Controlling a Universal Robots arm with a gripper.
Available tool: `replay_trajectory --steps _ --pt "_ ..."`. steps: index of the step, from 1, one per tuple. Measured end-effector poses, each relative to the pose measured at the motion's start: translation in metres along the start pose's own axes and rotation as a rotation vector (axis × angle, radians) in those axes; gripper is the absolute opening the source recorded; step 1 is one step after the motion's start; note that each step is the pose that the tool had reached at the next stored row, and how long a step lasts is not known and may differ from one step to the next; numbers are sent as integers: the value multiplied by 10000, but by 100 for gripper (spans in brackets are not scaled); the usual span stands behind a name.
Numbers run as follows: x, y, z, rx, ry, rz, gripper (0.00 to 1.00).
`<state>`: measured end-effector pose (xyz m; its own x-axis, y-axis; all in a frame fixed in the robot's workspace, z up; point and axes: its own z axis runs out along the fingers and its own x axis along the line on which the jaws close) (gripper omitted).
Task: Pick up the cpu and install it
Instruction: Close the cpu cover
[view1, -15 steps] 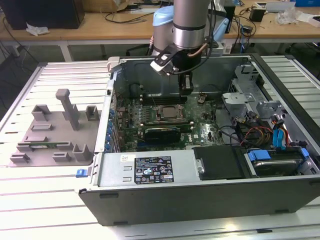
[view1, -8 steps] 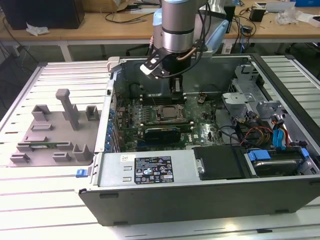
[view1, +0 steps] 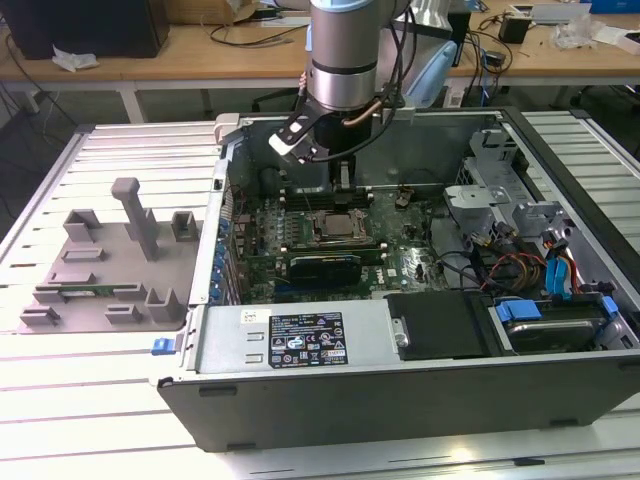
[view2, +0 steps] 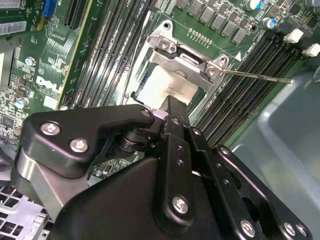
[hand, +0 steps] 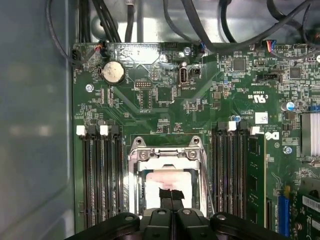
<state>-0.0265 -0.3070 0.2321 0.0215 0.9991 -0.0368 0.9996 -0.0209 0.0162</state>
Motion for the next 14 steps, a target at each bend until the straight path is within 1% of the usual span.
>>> replay_trajectory --steps 3,5,6,7,8,9,12,14 --pt "0 0 0 -26 12 -682 11" --pt "0 0 0 -48 21 -1292 11" --pt "0 0 0 -63 27 -1684 11" --pt "0 0 0 -72 30 -1945 11" --pt "0 0 0 -78 32 -2108 11" --pt "0 0 0 -94 31 -2555 11" --pt "0 0 0 -132 34 -3612 11" --pt "0 0 0 -149 40 -4065 11"
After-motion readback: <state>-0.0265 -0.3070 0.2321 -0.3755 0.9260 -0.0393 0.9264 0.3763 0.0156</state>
